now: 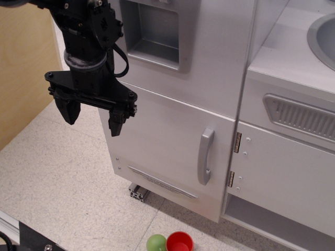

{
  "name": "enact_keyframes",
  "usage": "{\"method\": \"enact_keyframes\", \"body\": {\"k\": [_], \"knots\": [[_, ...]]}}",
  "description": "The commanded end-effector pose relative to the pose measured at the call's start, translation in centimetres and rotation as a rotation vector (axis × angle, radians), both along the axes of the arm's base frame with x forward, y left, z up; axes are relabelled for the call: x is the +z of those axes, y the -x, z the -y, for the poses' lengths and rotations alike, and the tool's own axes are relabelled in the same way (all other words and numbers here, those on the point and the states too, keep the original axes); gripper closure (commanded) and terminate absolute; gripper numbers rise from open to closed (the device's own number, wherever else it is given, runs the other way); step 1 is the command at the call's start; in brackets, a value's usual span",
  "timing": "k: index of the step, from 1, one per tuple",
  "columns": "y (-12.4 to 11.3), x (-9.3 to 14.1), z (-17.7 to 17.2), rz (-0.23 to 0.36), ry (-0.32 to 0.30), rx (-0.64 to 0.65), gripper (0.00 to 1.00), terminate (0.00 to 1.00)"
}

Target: Open low fridge

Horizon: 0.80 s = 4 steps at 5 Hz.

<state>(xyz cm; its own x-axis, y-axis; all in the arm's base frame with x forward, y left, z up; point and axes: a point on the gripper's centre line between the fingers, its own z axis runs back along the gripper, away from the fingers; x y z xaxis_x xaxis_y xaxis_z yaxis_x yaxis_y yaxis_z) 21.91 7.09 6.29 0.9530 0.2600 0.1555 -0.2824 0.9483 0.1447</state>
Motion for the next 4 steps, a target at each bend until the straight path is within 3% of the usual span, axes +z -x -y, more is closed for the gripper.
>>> {"method": "enact_keyframes", "body": {"k": [1, 4], "knots": [[0.0, 0.0, 0.0, 0.000, 0.000, 0.000, 0.00, 0.00], [-6.0, -4.0, 10.4, 0.048, 0.088, -0.259, 0.00, 0.00]]}}
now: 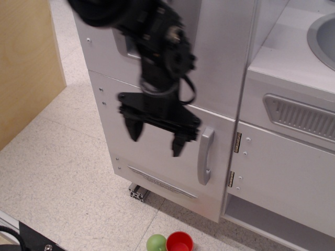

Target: Open low fridge

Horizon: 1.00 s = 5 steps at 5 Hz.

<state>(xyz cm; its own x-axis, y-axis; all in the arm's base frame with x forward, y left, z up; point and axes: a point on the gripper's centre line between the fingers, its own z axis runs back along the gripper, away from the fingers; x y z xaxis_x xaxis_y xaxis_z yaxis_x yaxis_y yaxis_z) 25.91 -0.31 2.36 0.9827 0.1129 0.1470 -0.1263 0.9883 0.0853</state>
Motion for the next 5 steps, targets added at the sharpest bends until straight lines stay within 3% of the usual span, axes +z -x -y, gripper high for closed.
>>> {"method": "enact_keyframes", "body": {"k": [1, 3, 5], "knots": [[-3.3, -0.8, 5.0, 0.107, 0.050, -0.156, 0.00, 0.00], [-5.6, -3.1, 5.4, 0.143, 0.016, -0.164, 0.00, 0.00], [-6.2, -3.8, 4.6, 0.179, -0.027, -0.113, 0.00, 0.00]]}}
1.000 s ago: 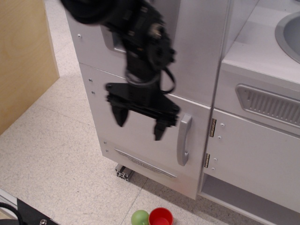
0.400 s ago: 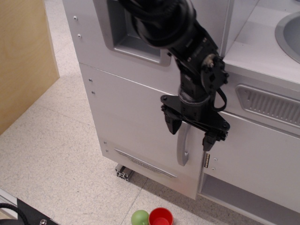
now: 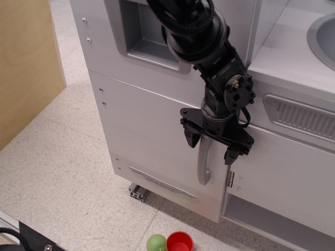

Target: Open low fridge

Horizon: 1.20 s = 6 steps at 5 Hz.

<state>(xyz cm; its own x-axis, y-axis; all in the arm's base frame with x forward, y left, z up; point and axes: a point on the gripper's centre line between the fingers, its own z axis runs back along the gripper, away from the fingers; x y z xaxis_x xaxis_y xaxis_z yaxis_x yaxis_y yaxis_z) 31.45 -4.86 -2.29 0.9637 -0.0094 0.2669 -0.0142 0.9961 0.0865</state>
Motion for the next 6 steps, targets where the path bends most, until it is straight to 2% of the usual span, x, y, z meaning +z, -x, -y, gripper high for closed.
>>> {"method": "enact_keyframes", "body": {"k": [1, 2, 4, 6], "knots": [[-0.6, 0.6, 0.0, 0.057, 0.002, 0.000, 1.00, 0.00], [-0.2, 0.7, -0.3, 0.065, 0.029, -0.008, 1.00, 0.00], [0.8, 0.5, -1.2, 0.068, 0.033, -0.042, 1.00, 0.00], [3.7, 1.6, -3.3, 0.043, 0.025, -0.066, 1.00, 0.00]]}}
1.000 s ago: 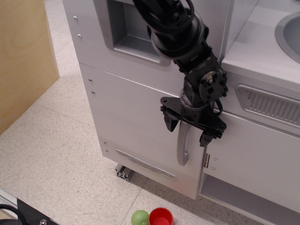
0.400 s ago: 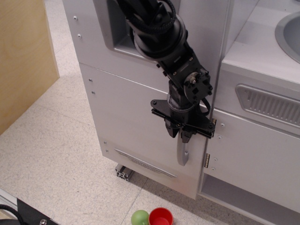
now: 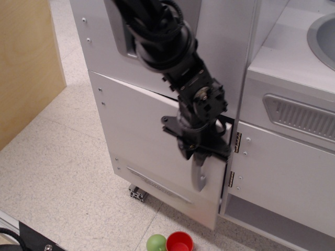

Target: Open low fridge

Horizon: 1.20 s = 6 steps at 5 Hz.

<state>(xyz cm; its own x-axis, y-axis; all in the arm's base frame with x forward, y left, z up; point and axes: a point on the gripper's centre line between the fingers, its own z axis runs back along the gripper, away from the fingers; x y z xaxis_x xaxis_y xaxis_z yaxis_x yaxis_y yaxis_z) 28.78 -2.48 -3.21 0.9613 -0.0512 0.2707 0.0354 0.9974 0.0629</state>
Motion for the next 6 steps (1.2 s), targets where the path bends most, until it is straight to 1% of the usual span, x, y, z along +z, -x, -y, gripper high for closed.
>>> {"method": "enact_keyframes", "body": {"k": [1, 2, 3, 4, 5, 6], "knots": [[2.5, 5.1, -1.6, 0.020, -0.008, -0.004, 1.00, 0.00], [3.0, 8.3, -1.8, 0.017, 0.018, 0.020, 0.00, 0.00], [2.2, 11.7, -1.0, 0.062, 0.097, 0.036, 0.00, 0.00], [0.4, 12.2, 0.4, 0.089, 0.111, 0.036, 0.00, 0.00], [-1.7, 11.1, 1.8, 0.086, 0.112, 0.021, 0.00, 0.00], [-3.0, 8.7, 2.9, 0.063, 0.084, 0.021, 0.00, 0.00]]}}
